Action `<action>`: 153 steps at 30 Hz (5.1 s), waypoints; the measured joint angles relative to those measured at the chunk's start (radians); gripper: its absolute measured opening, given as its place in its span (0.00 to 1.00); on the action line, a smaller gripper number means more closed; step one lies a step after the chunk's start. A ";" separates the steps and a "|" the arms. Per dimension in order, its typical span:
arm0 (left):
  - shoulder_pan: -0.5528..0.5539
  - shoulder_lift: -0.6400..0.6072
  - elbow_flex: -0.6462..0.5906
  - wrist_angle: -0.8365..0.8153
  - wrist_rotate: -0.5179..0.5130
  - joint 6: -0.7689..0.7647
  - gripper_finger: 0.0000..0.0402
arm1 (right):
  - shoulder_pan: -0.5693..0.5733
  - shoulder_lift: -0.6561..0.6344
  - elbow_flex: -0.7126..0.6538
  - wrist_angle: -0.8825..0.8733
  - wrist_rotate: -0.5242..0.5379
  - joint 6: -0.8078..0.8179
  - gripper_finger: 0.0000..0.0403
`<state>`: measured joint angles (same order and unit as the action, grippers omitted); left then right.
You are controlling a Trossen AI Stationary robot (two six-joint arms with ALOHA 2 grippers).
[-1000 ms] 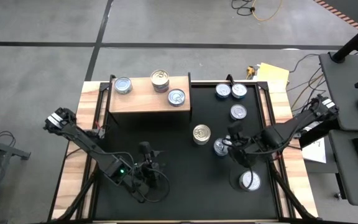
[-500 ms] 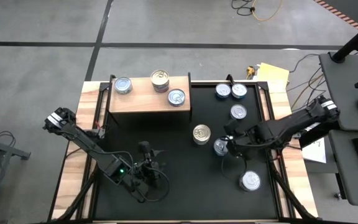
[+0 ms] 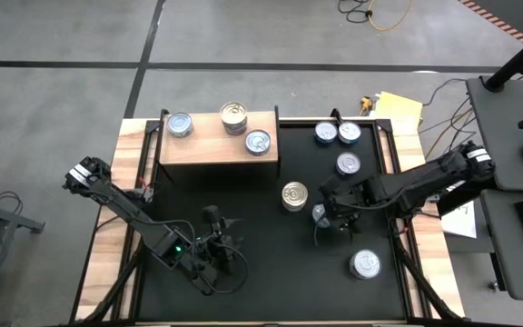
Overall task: Stack canned seafood by type on shelf
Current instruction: Stack the green/white tuna can on top of the other green/white tuna can on the shelf
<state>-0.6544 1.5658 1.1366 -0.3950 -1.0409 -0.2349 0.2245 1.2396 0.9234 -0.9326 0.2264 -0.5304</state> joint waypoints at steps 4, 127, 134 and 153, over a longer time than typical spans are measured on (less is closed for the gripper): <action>0.000 0.000 0.000 0.000 0.000 -0.004 0.54 | 0.001 0.057 0.001 0.002 -0.003 0.006 0.62; -0.025 -0.119 -0.308 0.665 0.071 0.148 0.71 | 0.025 0.496 -0.054 1.923 -0.266 0.238 0.31; -0.025 -0.119 -0.308 0.665 0.091 0.157 0.71 | 0.042 0.496 -0.029 1.877 -0.243 0.181 0.31; -0.025 -0.119 -0.339 0.665 0.169 0.174 0.31 | 0.045 0.496 -0.032 1.855 -0.220 0.186 0.37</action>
<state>-0.6792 1.4464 0.7975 0.2696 -0.8719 -0.0610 0.2699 1.7359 0.8913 0.9226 0.0061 -0.3444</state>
